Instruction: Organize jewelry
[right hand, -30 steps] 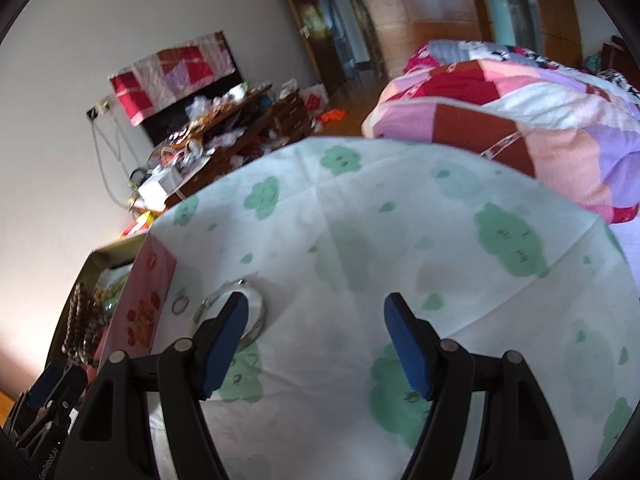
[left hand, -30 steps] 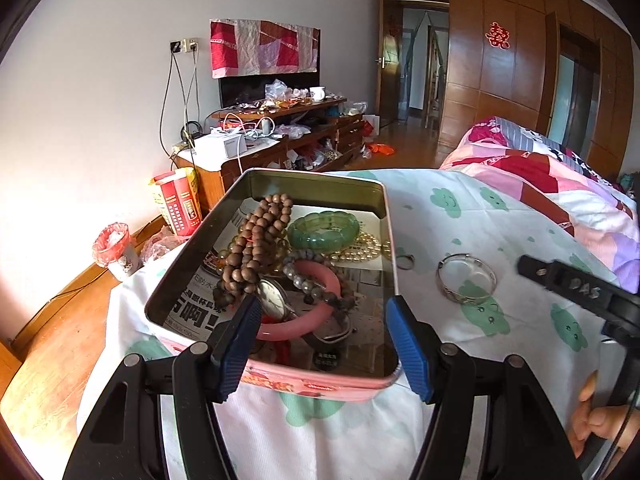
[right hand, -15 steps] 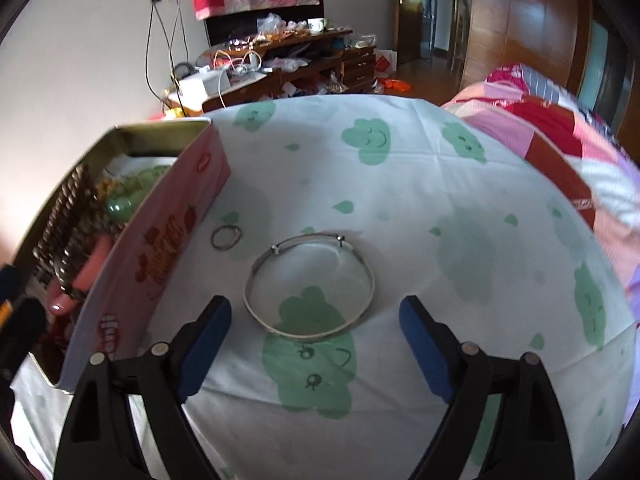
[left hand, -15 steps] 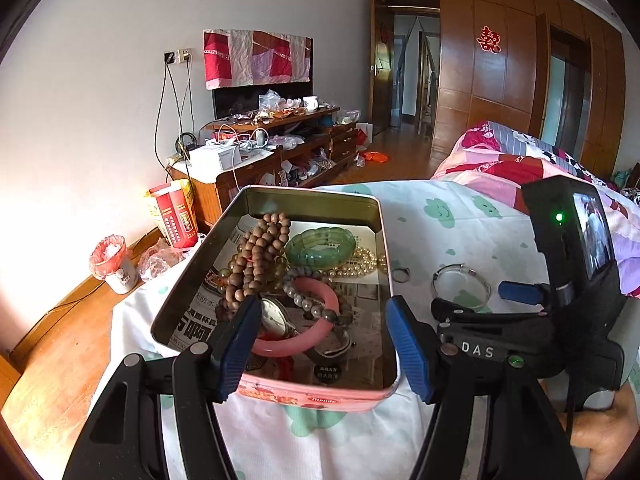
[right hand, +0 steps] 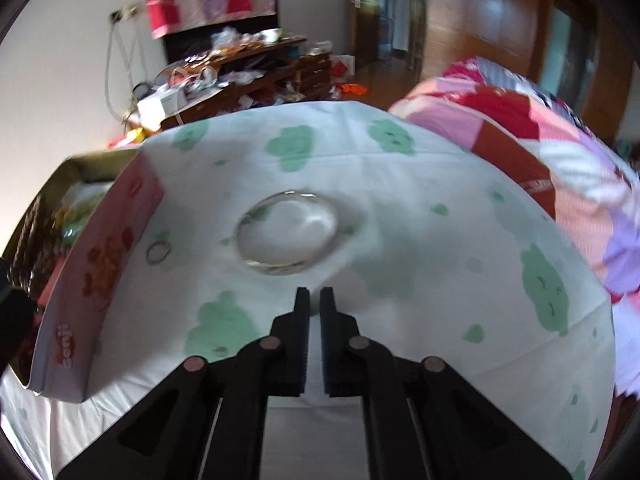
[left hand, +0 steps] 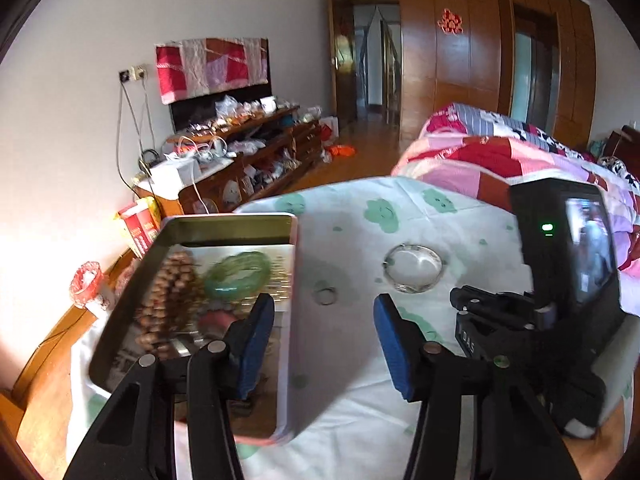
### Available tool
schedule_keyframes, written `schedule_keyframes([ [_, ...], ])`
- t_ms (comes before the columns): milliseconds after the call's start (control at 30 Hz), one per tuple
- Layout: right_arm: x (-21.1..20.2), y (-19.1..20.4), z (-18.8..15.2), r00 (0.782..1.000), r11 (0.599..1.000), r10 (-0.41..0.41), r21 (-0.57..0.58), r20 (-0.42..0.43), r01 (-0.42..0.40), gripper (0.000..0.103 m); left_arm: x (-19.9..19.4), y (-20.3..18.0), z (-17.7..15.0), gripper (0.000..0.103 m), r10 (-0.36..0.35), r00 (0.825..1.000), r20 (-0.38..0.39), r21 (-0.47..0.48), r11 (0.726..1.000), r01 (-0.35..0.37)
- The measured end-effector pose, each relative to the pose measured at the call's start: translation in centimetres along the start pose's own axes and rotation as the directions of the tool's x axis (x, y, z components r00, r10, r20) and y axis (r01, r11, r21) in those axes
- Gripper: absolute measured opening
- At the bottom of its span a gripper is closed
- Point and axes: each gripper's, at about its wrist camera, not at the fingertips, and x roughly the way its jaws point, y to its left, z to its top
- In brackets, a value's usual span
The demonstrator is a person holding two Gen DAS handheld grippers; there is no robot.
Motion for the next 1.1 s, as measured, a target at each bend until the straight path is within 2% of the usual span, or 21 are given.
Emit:
schedule_keyframes([
  [100, -0.1, -1.0, 0.0, 1.0, 1.0, 0.003, 0.027, 0.003, -0.003, 0.005, 1.9, -1.1, 0.4, 0.053, -0.026, 0.999, -0.047, -0.016, 1.0, 0.026],
  [200, -0.2, -1.9, 0.2, 1.0, 0.997, -0.02, 0.073, 0.005, 0.02, 0.006, 3.5, -2.2, 0.6, 0.053, -0.01, 0.997, -0.082, -0.008, 1.0, 0.009],
  [267, -0.6, -3.3, 0.1, 1.0, 0.99, -0.009, 0.139, 0.016, 0.006, 0.013, 4.4, -2.9, 0.8, 0.053, 0.01, 0.995, -0.095, 0.006, 1.0, -0.009],
  [367, -1.5, -5.8, 0.0, 0.999, 0.965, -0.002, 0.261, 0.052, -0.012, 0.013, 6.1, -3.8, 1.2, 0.053, 0.076, 0.988, -0.131, 0.011, 0.997, -0.075],
  [533, -3.5, -9.2, -0.7, 0.992, 0.912, -0.036, 0.409, 0.121, -0.017, 0.014, 9.2, -4.7, 1.4, 0.053, 0.163, 0.961, -0.223, -0.016, 0.985, -0.171],
  [600, -3.9, -10.3, -0.9, 0.99, 0.893, -0.051, 0.449, 0.13, -0.013, 0.021, 9.5, -4.9, 1.3, 0.053, 0.178, 0.961, -0.212, -0.02, 0.982, -0.186],
  [667, -4.0, -11.2, -1.2, 0.99, 0.874, -0.056, 0.487, 0.13, -0.015, 0.034, 9.6, -5.0, 1.3, 0.053, 0.195, 0.957, -0.214, -0.015, 0.979, -0.203],
  [700, -4.0, -11.5, -1.4, 0.99, 0.863, -0.054, 0.505, 0.126, -0.017, 0.036, 9.7, -5.1, 1.3, 0.053, 0.203, 0.955, -0.216, -0.012, 0.977, -0.211],
  [833, -3.5, -12.2, -1.6, 0.994, 0.851, -0.04, 0.525, 0.105, -0.021, 0.036, 10.2, -4.6, 1.5, 0.053, 0.164, 0.961, -0.224, -0.045, 0.983, -0.178],
  [967, -3.4, -12.0, -1.5, 0.994, 0.865, -0.05, 0.502, 0.097, -0.006, 0.036, 11.0, -4.4, 2.2, 0.056, 0.121, 0.967, -0.224, -0.042, 0.99, -0.133],
  [1100, -3.2, -12.1, -1.5, 0.994, 0.868, -0.052, 0.497, 0.096, -0.003, 0.036, 11.1, -3.4, 2.2, 0.056, 0.047, 0.973, -0.228, -0.1, 0.992, -0.071],
])
